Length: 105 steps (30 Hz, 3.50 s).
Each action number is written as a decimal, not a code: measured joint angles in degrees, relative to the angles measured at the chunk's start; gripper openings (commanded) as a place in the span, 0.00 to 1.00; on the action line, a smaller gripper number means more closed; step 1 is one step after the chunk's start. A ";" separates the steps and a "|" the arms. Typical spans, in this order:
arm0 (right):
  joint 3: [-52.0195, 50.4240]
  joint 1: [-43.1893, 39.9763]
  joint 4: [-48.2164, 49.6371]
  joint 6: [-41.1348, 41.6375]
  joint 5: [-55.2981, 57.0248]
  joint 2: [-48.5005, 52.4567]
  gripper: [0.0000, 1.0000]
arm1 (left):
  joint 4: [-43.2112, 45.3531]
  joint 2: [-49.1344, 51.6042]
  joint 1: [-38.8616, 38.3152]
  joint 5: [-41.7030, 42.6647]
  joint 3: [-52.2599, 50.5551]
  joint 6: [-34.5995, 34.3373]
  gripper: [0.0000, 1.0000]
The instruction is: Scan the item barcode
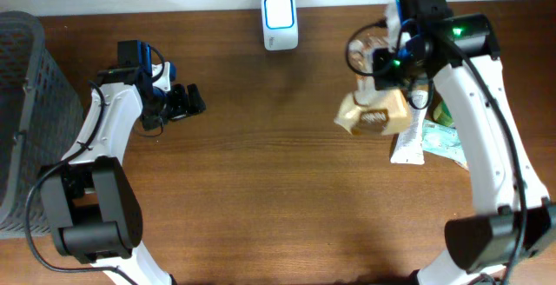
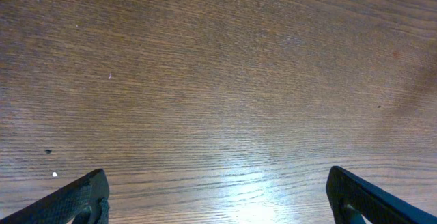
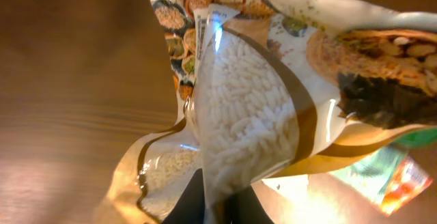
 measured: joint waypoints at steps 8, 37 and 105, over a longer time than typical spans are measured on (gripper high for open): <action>-20.48 -8.04 13.03 1.16 0.52 3.32 0.10 | -0.02 0.00 0.00 0.00 0.00 0.00 0.99; 2.93 -1.62 -10.95 -2.58 -1.20 -22.14 0.98 | 0.00 0.00 0.00 0.00 0.00 0.00 0.99; -107.34 -7.23 71.67 -4.55 -3.76 -102.09 0.98 | -0.02 0.00 0.00 -0.02 0.00 0.00 0.99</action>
